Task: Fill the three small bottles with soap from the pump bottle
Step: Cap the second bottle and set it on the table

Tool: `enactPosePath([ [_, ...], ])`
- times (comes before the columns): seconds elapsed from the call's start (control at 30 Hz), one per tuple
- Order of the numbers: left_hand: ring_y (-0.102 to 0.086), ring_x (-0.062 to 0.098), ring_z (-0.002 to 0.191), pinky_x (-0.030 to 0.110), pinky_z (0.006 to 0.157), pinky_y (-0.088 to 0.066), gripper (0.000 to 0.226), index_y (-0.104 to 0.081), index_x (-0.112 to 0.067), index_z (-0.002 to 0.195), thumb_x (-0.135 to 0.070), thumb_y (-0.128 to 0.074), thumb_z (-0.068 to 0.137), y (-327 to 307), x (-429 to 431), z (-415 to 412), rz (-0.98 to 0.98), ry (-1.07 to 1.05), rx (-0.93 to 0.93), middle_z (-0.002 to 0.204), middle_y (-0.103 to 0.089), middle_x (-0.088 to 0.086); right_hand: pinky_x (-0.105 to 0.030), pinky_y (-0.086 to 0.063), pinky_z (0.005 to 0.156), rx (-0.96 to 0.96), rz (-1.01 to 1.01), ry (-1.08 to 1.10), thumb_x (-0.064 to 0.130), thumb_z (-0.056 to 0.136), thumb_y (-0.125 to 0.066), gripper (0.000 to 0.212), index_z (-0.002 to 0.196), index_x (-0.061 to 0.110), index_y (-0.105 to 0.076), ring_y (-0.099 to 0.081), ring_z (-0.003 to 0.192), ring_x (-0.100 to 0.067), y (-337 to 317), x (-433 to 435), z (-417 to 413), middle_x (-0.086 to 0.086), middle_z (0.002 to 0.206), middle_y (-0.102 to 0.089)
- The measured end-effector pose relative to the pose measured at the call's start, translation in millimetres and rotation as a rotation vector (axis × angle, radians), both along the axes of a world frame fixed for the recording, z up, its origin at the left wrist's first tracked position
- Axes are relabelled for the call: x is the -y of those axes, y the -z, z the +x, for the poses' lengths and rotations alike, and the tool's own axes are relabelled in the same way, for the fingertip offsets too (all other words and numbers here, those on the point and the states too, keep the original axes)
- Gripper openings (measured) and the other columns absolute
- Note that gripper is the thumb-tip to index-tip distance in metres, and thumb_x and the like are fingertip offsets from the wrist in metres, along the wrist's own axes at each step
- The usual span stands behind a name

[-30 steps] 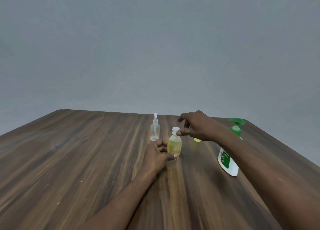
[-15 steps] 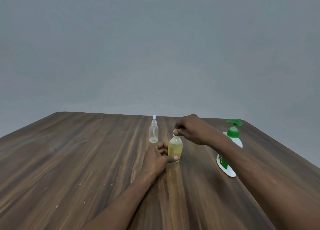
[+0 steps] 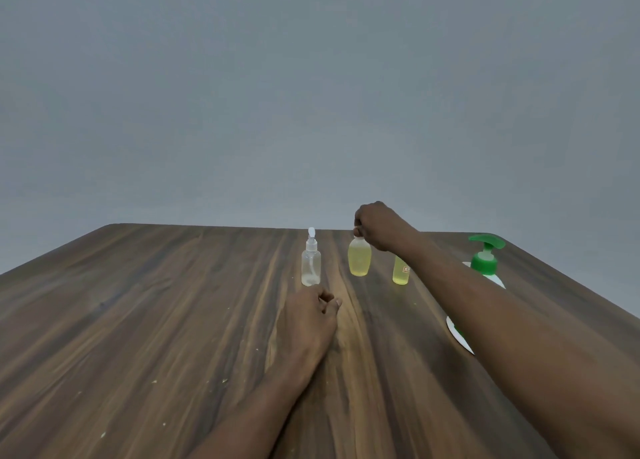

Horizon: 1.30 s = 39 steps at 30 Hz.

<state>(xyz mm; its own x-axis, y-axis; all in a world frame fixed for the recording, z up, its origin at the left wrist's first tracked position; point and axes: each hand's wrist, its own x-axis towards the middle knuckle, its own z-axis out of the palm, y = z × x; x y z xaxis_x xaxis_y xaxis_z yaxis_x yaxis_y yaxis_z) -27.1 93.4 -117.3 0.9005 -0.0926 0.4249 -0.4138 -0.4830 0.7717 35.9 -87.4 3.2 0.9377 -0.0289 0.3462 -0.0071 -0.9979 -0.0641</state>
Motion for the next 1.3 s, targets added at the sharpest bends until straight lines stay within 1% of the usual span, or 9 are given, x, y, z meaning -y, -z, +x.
enactPosePath([
  [0.3, -0.053, 0.001, 0.068, 0.017, 0.056, -0.036, 0.017, -0.067, -0.025, 0.09, -0.039, -0.061, 0.096, -8, 1, -10, 0.247, -0.005, 0.046, 0.078, -0.064, -0.011, -0.037, -0.051, 0.074, -0.04, 0.007, 0.018, 0.004, 0.096, -0.052, 0.015, 0.101, -0.003, -0.064, -0.064, 0.092, -0.031, 24, 8, 24, -0.018, 0.103, -0.067],
  [0.4, -0.049, 0.001, 0.064, 0.015, 0.053, -0.03, 0.018, -0.062, -0.026, 0.084, -0.038, -0.059, 0.097, -10, 0, -13, 0.272, -0.004, 0.056, 0.072, -0.057, -0.013, -0.035, -0.044, 0.07, -0.025, 0.002, 0.024, 0.007, 0.097, -0.051, 0.018, 0.103, -0.005, -0.063, -0.059, 0.091, -0.03, 27, 9, 25, -0.02, 0.101, -0.066],
  [0.47, -0.048, 0.004, 0.064, 0.015, 0.05, -0.027, 0.02, -0.061, -0.024, 0.083, -0.037, -0.059, 0.097, -10, 0, -14, 0.289, -0.018, 0.056, 0.072, -0.055, -0.012, -0.037, -0.048, 0.073, -0.017, 0.009, 0.027, 0.008, 0.097, -0.052, 0.019, 0.104, -0.005, -0.064, -0.061, 0.095, -0.031, 27, 11, 25, -0.02, 0.101, -0.066],
  [0.63, -0.048, 0.003, 0.067, 0.013, 0.05, -0.025, 0.02, -0.067, -0.02, 0.095, -0.037, -0.056, 0.099, -11, 1, -15, 0.291, -0.003, 0.042, 0.082, -0.06, -0.01, -0.035, -0.045, 0.069, -0.004, 0.007, 0.016, 0.009, 0.097, -0.054, 0.018, 0.103, -0.004, -0.065, -0.061, 0.093, -0.032, 29, 14, 26, -0.019, 0.101, -0.066],
  [0.77, -0.051, 0.002, 0.073, 0.012, 0.053, -0.027, 0.02, -0.067, -0.022, 0.098, -0.04, -0.056, 0.099, -10, 0, -15, 0.281, 0.013, 0.014, 0.084, -0.06, -0.012, -0.03, -0.043, 0.065, 0.006, 0.033, 0.014, 0.006, 0.095, -0.054, 0.016, 0.099, -0.003, -0.067, -0.063, 0.091, -0.03, 30, 14, 28, -0.017, 0.099, -0.067],
  [0.93, -0.053, 0.002, 0.075, 0.013, 0.054, -0.03, 0.016, -0.063, -0.028, 0.09, -0.041, -0.058, 0.098, -9, -1, -14, 0.282, 0.021, -0.004, 0.085, -0.062, -0.012, -0.034, -0.05, 0.069, 0.009, 0.051, 0.015, 0.007, 0.094, -0.055, 0.015, 0.097, -0.001, -0.067, -0.064, 0.09, -0.031, 30, 15, 28, -0.017, 0.1, -0.066],
  [1.1, -0.053, 0.002, 0.074, 0.015, 0.053, -0.03, 0.017, -0.065, -0.026, 0.094, -0.041, -0.058, 0.098, -8, 0, -13, 0.288, 0.022, 0.019, 0.083, -0.063, -0.011, -0.025, -0.038, 0.059, 0.009, 0.055, 0.018, 0.003, 0.093, -0.055, 0.015, 0.101, 0.0, -0.068, -0.06, 0.083, -0.024, 31, 14, 26, -0.014, 0.102, -0.067],
  [1.2, -0.052, 0.001, 0.072, 0.013, 0.053, -0.029, 0.019, -0.066, -0.024, 0.097, -0.04, -0.057, 0.099, -8, -1, -12, 0.279, 0.035, 0.021, 0.083, -0.062, -0.011, -0.028, -0.044, 0.067, 0.0, 0.044, 0.033, 0.008, 0.094, -0.059, 0.016, 0.106, 0.001, -0.067, -0.061, 0.09, -0.026, 30, 12, 23, -0.015, 0.109, -0.066],
  [1.3, -0.049, -0.001, 0.066, 0.013, 0.053, -0.027, 0.016, -0.061, -0.026, 0.089, -0.039, -0.057, 0.099, -8, -1, -12, 0.267, 0.03, 0.014, 0.079, -0.06, -0.012, -0.037, -0.05, 0.079, 0.073, -0.004, 0.051, 0.024, 0.095, -0.063, 0.031, 0.119, 0.003, -0.061, -0.057, 0.106, -0.032, 23, 4, 13, -0.014, 0.119, -0.056],
])
